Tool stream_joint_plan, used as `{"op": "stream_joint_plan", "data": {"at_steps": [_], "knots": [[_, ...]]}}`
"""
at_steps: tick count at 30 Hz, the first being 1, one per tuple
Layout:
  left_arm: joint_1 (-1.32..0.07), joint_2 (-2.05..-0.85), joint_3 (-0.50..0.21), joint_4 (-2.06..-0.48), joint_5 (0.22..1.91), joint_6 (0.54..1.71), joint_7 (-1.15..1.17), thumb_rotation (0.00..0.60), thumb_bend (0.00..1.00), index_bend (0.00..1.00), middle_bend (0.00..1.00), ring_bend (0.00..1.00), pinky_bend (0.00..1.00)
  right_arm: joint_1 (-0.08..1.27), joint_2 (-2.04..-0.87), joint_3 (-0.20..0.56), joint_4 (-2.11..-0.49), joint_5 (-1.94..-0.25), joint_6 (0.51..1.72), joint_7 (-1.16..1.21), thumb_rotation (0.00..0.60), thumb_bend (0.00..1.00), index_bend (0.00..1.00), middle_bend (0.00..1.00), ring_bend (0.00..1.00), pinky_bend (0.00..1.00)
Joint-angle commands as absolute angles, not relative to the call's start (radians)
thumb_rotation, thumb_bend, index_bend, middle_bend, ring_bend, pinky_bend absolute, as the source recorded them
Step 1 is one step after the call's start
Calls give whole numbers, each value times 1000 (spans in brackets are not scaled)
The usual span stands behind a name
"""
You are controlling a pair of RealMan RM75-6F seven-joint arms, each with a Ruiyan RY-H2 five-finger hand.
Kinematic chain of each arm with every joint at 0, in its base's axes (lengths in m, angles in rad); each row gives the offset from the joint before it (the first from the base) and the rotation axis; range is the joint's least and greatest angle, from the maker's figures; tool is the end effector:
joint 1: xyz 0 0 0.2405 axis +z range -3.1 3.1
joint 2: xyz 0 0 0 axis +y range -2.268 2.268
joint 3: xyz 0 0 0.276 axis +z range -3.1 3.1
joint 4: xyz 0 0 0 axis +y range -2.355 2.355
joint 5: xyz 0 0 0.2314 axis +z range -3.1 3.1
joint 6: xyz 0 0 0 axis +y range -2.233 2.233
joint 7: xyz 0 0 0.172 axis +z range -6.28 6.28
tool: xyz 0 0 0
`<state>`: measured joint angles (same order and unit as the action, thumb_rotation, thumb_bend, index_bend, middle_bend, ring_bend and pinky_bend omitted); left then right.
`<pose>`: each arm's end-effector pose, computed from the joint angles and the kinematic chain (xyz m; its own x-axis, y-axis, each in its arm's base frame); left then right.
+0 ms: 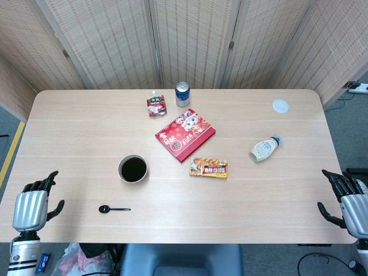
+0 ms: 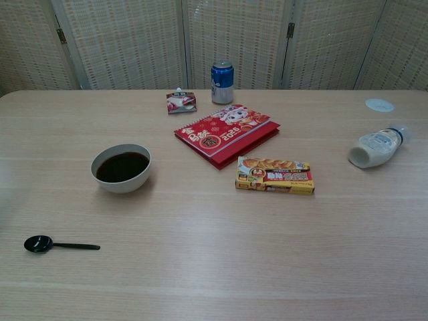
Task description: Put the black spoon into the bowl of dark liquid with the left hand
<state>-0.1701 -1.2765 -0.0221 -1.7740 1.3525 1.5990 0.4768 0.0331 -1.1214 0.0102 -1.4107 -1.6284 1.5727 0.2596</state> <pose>-0.2868 0.2247 0.1019 0.5342 -0.0373 0.8445 0.8445 0.0691 -0.5311 -0.3660 -0.1863 0.1669 0.3430 0.0086 0.9393 -0.9354 -0.0881 0.3424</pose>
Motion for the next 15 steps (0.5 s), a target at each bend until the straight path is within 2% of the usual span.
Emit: {"op": "stream_joint_plan", "data": {"at_steps": [1,10,15], "knots": [[-152,-1282,-17,-1752,1392,1623,463,600,312,184,390,354,364,34,-1121,10,-1415,-1629,1573,257,600,306,37,163,164,117],[-142,-1270,-17,-1749,1391,1587,473,600,313,211,383,354,364,32,-1122,8,-1422,-1632,1579,243,600,306,37,163,165,117],[-167,-1254,-3,-1750,1415,1537,566,600,313,246,383,362,365,33,-1120,9,-1421,-1632,1580,242,600,306,37,164,164,117]]}}
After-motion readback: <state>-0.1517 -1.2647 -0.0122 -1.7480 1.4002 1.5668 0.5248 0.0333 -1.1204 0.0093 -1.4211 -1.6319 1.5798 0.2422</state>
